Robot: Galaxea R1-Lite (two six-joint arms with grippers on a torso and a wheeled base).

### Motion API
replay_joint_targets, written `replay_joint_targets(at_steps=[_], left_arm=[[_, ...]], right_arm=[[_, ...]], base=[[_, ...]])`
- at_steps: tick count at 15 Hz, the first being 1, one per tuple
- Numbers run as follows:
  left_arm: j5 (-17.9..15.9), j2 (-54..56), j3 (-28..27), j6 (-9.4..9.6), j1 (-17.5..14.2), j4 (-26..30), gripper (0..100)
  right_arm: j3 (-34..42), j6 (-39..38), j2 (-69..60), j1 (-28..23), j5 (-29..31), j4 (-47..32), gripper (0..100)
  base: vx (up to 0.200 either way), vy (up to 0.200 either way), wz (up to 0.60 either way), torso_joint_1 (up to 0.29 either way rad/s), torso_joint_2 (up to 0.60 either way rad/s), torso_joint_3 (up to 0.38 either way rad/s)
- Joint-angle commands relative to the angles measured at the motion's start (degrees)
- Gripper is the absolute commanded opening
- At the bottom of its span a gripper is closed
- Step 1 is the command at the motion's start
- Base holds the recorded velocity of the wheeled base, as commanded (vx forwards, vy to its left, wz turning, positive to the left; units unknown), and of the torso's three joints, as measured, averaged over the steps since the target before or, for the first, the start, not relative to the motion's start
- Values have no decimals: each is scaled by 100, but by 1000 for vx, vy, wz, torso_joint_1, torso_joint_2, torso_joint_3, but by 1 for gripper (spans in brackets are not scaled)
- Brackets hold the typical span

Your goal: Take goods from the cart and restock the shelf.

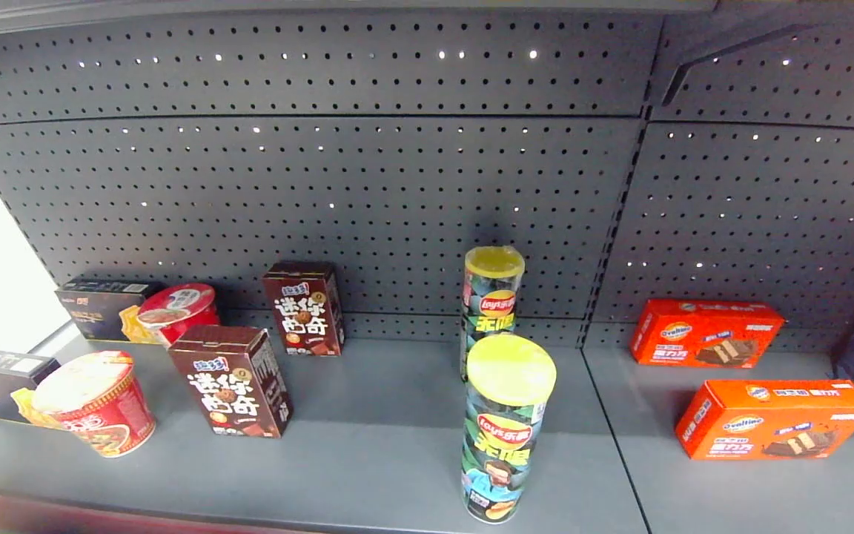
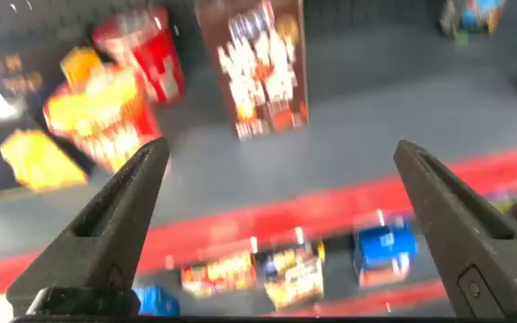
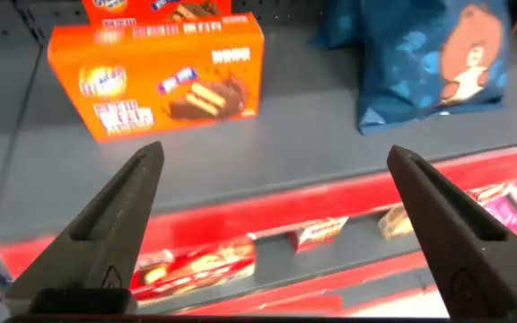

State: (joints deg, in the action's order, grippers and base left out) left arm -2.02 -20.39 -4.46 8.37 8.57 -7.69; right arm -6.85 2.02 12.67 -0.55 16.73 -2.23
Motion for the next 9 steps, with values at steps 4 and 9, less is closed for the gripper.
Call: replay_joint_targets(at_steps=[4, 9], left_arm=[[-44, 1512, 402, -11, -13, 620, 100], [-176, 1512, 393, -389, -13, 602, 100]], right_arm=[[457, 263, -1240, 46, -1013, 82, 100], [465, 193, -1240, 46, -1005, 100, 100]], base=[[0, 0, 0, 0, 0, 0], [0, 0, 0, 0, 0, 0]])
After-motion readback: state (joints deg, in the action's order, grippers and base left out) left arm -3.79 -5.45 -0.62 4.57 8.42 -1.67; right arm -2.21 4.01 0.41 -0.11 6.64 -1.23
